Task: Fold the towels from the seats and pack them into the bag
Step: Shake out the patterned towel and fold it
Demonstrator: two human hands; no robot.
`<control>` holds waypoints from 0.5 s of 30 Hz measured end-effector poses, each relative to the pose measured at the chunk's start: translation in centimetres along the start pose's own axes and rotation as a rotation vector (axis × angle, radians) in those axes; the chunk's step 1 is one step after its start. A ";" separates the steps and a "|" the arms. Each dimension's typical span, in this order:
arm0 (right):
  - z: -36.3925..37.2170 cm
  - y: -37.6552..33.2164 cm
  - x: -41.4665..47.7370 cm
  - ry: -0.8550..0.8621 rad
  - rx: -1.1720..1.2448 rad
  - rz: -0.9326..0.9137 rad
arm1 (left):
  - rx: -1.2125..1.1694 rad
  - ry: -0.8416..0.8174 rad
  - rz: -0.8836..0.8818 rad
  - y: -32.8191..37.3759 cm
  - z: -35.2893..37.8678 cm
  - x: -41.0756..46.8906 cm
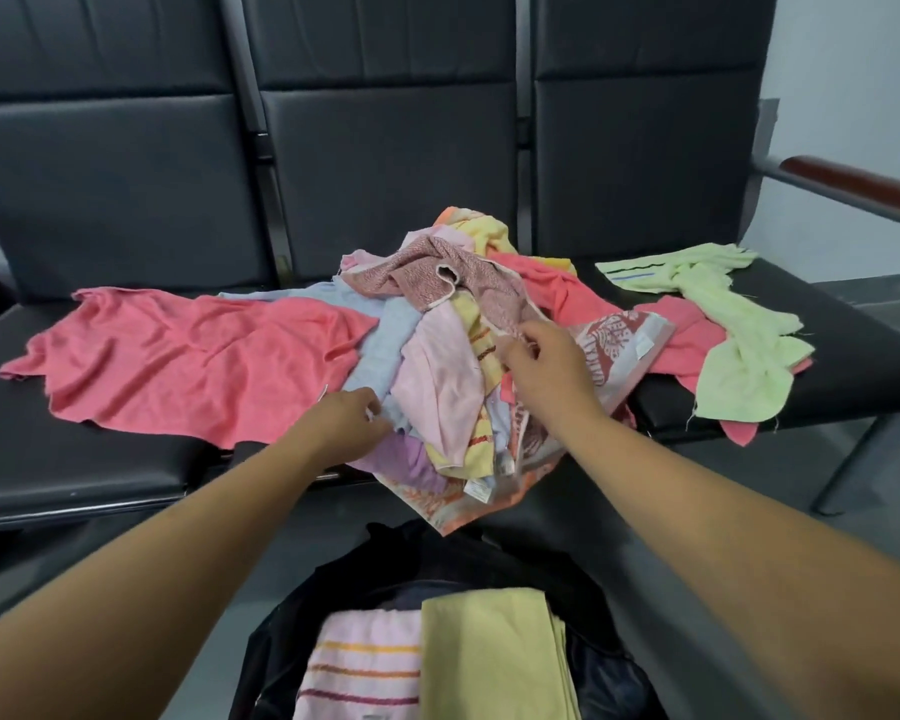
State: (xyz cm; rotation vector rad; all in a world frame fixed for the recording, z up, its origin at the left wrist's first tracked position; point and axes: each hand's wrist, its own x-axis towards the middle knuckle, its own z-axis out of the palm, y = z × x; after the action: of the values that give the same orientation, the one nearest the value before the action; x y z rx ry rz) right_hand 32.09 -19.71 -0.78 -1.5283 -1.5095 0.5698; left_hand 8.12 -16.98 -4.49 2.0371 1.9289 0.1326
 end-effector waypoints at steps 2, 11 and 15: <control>-2.2 -2.6 -0.3 -0.031 0.132 -0.043 | -0.123 -0.005 0.033 1.1 -1.6 -0.6; -11.4 -11.0 -3.5 -0.531 0.559 -0.043 | -0.349 0.002 0.653 10.0 -12.0 -8.1; -15.0 -11.9 -4.1 -0.549 0.452 -0.005 | -0.373 -0.036 0.596 11.0 -13.9 -11.0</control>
State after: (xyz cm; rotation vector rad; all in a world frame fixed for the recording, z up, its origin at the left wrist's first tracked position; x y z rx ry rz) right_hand 37.25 -29.23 15.52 -1.0590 -1.6287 1.3089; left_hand 13.75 -25.66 13.60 2.2459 1.1114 0.5439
